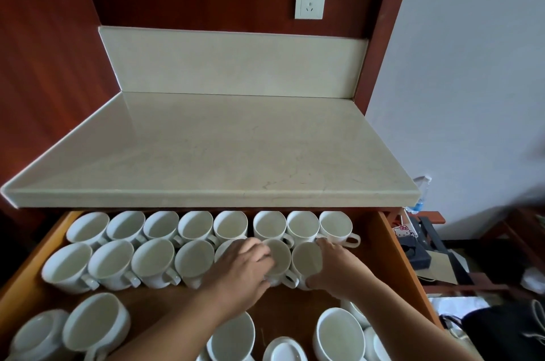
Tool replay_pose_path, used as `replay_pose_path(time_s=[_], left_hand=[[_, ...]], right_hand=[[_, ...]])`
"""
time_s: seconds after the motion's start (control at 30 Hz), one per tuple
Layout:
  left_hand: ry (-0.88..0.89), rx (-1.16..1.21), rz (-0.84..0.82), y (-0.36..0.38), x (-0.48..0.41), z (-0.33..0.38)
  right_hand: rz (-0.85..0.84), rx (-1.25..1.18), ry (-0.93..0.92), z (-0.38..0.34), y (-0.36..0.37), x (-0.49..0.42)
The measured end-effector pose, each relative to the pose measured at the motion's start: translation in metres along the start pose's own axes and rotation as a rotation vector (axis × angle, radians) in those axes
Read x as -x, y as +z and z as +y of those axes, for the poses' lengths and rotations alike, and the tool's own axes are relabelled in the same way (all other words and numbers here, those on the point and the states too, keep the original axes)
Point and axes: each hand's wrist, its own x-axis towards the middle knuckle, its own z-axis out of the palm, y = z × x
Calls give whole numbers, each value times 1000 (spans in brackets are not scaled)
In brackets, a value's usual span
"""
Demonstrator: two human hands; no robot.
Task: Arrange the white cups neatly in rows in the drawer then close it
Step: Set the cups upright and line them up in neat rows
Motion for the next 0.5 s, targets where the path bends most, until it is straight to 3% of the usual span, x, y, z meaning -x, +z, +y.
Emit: replay_pose_path(time_s=[0.27,0.5], left_hand=[[1,-56,-109,10,-11,11],[-48,-15,-109,5,-12,15]], right_hand=[[107,-76,56,1,10,1],[77,-69,23,1,8,1]])
